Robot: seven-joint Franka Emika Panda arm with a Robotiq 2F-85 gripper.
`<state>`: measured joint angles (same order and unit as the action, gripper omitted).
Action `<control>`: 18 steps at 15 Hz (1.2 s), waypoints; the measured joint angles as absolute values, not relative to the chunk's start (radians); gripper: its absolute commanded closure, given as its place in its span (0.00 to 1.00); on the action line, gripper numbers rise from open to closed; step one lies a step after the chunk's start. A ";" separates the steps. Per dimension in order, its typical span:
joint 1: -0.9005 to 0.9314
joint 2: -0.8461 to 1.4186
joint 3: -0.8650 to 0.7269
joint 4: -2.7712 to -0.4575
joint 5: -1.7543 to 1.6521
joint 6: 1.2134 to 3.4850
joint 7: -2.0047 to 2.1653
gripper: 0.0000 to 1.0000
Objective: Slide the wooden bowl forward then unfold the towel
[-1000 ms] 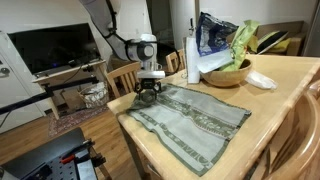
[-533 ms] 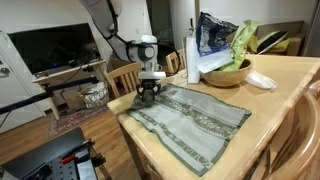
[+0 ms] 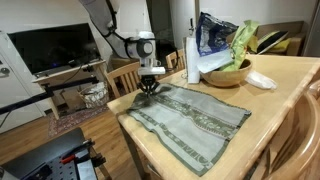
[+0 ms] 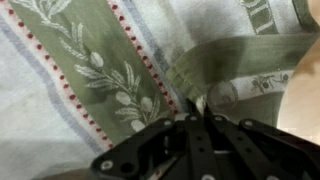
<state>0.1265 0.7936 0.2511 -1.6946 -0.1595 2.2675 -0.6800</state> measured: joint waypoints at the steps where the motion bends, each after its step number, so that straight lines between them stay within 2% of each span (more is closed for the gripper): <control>1: 0.133 0.787 0.250 -1.693 -0.168 2.268 -0.678 0.99; 9: 0.180 0.758 0.252 -1.692 -0.200 2.260 -0.682 0.99; 18: 0.171 0.757 0.327 -1.693 -0.156 2.186 -0.826 0.99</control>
